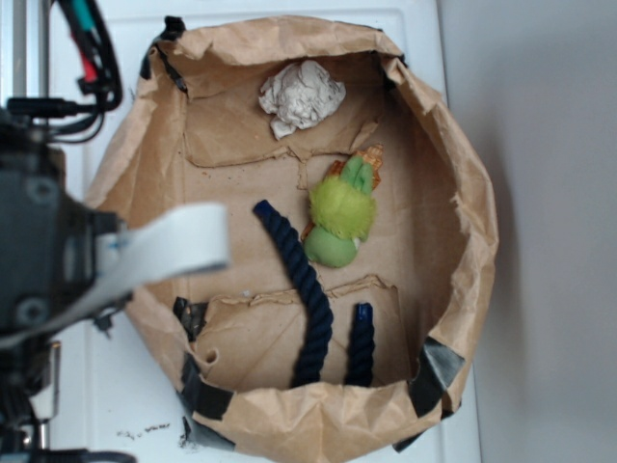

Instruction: Grab the blue rope.

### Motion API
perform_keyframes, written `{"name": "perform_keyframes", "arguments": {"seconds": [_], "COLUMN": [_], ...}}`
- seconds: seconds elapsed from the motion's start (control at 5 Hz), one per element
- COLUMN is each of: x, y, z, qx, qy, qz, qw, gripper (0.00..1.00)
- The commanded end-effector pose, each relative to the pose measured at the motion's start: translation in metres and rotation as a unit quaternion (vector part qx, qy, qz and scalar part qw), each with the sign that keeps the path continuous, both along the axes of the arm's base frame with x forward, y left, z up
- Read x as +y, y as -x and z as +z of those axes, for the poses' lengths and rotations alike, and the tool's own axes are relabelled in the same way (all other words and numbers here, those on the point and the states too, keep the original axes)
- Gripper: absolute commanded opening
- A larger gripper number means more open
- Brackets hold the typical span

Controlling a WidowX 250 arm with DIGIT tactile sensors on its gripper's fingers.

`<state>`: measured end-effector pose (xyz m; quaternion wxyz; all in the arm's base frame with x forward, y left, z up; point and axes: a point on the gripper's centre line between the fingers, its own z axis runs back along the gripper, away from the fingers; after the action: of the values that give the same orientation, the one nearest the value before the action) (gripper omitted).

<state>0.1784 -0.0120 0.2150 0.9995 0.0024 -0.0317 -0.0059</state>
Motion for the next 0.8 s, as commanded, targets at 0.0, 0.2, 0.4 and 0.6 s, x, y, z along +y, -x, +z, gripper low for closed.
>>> {"name": "perform_keyframes", "arguments": {"seconds": [0.0,0.2,0.4,0.6], "x": [-0.011,-0.017,-0.019,-0.016], "y": [-0.012,-0.051,-0.022,-0.031], "z": [0.01,0.002,-0.003,-0.027], "qx": [-0.086,-0.088,-0.115,-0.11], "qy": [0.029,0.051,0.066,0.078], "qz": [0.104,0.188,0.262,0.322], "qw": [0.99,0.977,0.956,0.937], "gripper": [1.0,1.0,1.0,1.0]}}
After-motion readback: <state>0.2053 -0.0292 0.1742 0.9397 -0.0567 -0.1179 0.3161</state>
